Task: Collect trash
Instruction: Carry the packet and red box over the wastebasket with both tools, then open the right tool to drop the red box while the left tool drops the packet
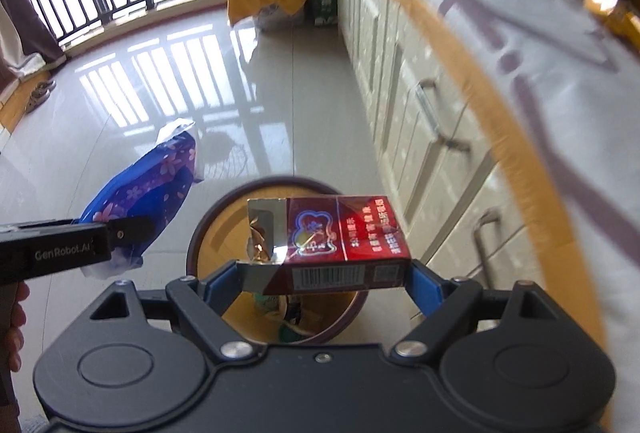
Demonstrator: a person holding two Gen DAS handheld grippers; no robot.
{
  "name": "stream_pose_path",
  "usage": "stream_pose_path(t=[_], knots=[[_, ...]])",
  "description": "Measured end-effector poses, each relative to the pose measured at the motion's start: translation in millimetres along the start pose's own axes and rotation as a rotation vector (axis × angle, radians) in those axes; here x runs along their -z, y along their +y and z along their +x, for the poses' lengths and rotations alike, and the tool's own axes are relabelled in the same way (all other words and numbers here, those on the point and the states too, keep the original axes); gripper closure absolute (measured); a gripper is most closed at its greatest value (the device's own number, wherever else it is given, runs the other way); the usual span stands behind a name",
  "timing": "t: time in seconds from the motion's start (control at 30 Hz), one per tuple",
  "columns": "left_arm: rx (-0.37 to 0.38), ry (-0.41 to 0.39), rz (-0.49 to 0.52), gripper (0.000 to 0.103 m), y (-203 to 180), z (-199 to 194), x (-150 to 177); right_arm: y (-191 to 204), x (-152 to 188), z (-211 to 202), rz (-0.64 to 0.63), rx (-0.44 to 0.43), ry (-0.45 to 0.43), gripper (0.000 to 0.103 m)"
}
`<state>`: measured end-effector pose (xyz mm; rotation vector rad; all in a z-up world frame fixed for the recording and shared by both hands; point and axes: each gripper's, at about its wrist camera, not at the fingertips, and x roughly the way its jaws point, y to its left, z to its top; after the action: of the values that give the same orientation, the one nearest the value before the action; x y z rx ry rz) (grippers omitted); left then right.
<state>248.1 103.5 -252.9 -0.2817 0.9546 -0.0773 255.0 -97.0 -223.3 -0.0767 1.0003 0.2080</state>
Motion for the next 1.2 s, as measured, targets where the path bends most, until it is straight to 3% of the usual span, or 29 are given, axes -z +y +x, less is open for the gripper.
stream_pose_path(t=[0.3,0.63,0.77,0.87,1.1,1.17,1.2], knots=[[-0.017,0.098,-0.08,0.067,18,39,6,6,-4,51,0.012,-0.041,0.079,0.015],[-0.046,0.18,-0.186,0.067,35,55,17,4,-42,94,0.124,-0.092,0.105,0.015],[-0.056,0.211,-0.192,0.067,37,60,19,7,-51,106,0.141,-0.087,0.082,0.014],[-0.058,0.226,-0.186,0.067,36,63,20,9,-54,107,0.14,-0.098,0.053,0.004],[-0.019,0.244,-0.214,0.066,33,74,19,4,-50,104,0.13,-0.088,0.033,0.002],[0.012,0.228,-0.251,0.062,34,75,17,-1,-47,104,0.139,-0.093,0.041,0.0],[0.016,0.229,-0.259,0.051,32,76,15,-4,-45,103,0.145,-0.098,0.044,0.0]])
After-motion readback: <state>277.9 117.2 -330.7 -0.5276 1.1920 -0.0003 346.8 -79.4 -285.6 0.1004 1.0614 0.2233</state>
